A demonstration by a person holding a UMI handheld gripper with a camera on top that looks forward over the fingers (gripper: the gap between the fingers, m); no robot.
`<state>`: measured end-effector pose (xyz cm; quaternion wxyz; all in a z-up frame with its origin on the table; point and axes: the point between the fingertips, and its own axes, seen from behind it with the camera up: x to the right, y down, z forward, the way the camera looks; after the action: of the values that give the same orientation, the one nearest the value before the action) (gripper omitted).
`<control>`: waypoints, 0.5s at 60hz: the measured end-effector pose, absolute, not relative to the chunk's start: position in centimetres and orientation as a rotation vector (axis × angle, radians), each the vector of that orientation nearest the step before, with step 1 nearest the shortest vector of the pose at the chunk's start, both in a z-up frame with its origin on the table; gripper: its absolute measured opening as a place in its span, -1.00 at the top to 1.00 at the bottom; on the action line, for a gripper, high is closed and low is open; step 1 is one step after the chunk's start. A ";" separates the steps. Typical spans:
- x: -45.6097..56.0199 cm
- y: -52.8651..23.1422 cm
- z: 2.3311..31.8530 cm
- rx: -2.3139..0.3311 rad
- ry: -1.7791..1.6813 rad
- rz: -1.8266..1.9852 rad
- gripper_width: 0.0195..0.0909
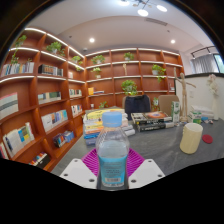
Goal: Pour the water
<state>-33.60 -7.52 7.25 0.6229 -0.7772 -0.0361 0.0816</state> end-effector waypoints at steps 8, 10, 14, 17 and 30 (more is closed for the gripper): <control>-29.8 -6.5 8.5 -1.796 0.051 0.283 0.69; -28.9 -6.0 9.0 -1.791 0.097 0.332 0.69; -27.1 -5.2 9.9 -1.770 0.227 0.462 0.69; -25.6 -4.6 11.1 -1.732 0.338 0.577 0.69; -19.3 -2.7 15.9 -1.461 0.812 1.042 0.69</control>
<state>-19.27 -2.70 15.93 0.5529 -0.6180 0.3436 0.4408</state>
